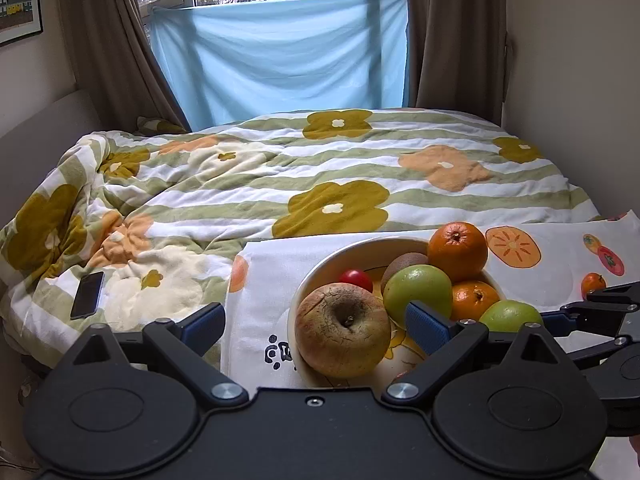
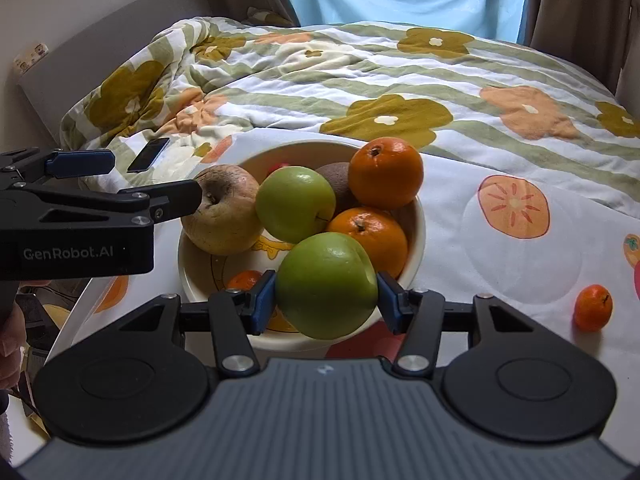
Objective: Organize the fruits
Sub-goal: 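Open the left tool over the bowl while the right tool releases its green apple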
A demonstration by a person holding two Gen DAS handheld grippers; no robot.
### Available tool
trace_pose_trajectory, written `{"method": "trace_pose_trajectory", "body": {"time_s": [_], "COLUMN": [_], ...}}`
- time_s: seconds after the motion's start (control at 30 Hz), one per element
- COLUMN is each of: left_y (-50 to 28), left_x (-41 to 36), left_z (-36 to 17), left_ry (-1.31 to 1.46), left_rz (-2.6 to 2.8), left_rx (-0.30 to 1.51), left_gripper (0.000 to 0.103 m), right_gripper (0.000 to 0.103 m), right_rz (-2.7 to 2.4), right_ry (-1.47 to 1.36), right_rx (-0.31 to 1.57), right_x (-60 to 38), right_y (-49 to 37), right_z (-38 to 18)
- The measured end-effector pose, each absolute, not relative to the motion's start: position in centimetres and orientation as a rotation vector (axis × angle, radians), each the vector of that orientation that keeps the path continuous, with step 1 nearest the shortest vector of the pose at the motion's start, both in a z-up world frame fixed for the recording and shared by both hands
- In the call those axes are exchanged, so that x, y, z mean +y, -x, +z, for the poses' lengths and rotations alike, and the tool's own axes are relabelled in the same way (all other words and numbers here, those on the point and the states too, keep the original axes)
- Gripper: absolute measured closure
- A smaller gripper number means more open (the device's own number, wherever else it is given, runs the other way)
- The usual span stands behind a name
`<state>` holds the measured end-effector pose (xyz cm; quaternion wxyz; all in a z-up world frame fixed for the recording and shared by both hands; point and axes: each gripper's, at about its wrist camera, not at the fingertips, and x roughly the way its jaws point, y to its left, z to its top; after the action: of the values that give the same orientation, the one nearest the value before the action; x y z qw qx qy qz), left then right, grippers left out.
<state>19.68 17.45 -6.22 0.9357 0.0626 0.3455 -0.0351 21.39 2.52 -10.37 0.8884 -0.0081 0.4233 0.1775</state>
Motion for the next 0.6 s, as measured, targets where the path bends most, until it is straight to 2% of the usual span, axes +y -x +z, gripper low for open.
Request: {"method": "trace_pose_trajectory", "body": {"time_s": [0.2, 0.23, 0.33, 0.37, 0.6], "left_y": [-19.6, -19.6, -19.6, -19.6, -19.5], "left_x": [18.3, 18.4, 18.3, 18.2, 17.9], "left_z": [-6.3, -6.3, -6.5, -6.5, -6.6], "left_ry": [-0.115, -0.114, -0.117, -0.118, -0.108], "left_rz": [-0.061, -0.062, -0.066, -0.069, -0.077], "left_rx": [0.707, 0.707, 0.711, 0.713, 0.719], "left_gripper": [0.004, 0.004, 0.004, 0.004, 0.004], "right_gripper": [0.035, 0.031, 0.012, 0.010, 0.010], "right_rz": [0.397, 0.393, 0.371, 0.370, 0.348], "right_ry": [0.063, 0.076, 0.125, 0.127, 0.103], "right_rx": [0.846, 0.833, 0.797, 0.797, 0.827], "right_x": [4.0, 4.2, 4.5, 4.4, 3.2], "right_y": [-21.0, -20.9, -20.3, -20.1, -19.9], "right_z": [-10.6, -10.5, -10.2, -10.2, -10.3]}}
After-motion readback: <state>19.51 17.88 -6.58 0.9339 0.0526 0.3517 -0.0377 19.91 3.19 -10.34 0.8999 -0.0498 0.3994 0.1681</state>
